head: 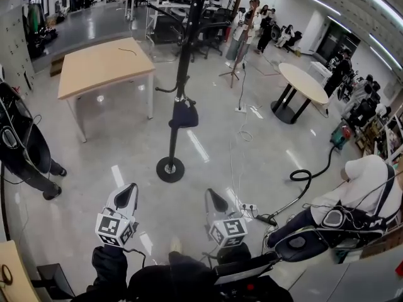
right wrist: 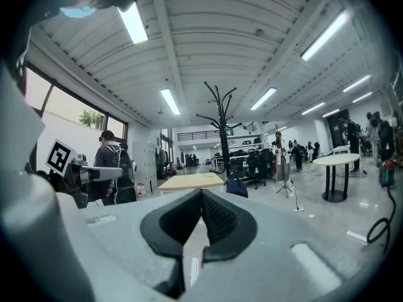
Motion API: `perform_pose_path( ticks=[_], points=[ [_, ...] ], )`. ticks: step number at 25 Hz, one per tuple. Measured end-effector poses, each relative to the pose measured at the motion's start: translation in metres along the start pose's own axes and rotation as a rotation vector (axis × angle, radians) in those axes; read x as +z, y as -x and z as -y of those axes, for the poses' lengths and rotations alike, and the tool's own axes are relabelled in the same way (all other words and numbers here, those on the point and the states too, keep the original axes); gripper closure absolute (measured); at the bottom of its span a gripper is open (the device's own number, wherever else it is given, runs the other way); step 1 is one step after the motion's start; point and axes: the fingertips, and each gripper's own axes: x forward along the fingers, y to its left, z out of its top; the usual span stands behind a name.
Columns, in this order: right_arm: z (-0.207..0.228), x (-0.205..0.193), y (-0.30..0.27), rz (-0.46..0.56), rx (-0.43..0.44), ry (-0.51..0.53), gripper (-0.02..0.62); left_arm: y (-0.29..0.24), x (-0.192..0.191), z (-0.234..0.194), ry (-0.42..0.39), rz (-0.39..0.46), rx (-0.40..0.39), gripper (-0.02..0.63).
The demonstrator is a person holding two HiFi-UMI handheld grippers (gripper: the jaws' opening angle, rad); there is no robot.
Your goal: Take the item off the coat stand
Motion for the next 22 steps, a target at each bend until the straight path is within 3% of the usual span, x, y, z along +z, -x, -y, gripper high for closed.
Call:
perform_pose_path(
  ticks=[13, 22],
  points=[
    [0.064, 0.017, -0.065, -0.016, 0.029, -0.024, 0.594, -0.088, 0.009, -0.009, -0.001, -0.030, 0.020, 0.601],
    [0.084, 0.020, -0.084, -0.010, 0.055, -0.044, 0.594, -0.115, 0.017, -0.007, -0.022, -0.036, 0.039, 0.602]
  ],
)
